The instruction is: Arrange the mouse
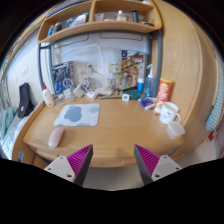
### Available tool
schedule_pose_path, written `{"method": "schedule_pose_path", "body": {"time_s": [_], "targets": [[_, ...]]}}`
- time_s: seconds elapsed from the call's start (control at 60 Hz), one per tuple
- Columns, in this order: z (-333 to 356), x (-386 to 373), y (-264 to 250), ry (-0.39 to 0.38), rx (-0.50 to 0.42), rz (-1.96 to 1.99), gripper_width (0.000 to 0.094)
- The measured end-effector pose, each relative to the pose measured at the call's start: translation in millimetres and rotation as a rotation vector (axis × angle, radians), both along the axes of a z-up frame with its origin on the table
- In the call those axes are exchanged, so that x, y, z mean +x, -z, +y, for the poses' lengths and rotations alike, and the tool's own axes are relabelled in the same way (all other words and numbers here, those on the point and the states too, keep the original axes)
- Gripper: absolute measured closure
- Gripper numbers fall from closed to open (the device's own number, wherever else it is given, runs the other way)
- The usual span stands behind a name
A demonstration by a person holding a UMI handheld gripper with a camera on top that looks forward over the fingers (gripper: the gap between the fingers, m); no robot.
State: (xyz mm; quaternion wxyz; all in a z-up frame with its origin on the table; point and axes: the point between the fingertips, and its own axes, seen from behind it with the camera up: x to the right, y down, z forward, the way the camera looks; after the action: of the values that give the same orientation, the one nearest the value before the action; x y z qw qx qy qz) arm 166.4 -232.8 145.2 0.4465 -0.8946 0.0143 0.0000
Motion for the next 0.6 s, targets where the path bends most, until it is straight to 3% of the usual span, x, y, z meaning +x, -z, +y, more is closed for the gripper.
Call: {"method": "schedule_pose_path", "body": {"time_s": [0.35, 0.6], "targets": [[16.3, -192.3, 53.9, -0.196, -0.11, 0.065, 0.0106], [73.2, -264.2, 76.0, -0.208, -0.146, 0.042, 0.0103]]}}
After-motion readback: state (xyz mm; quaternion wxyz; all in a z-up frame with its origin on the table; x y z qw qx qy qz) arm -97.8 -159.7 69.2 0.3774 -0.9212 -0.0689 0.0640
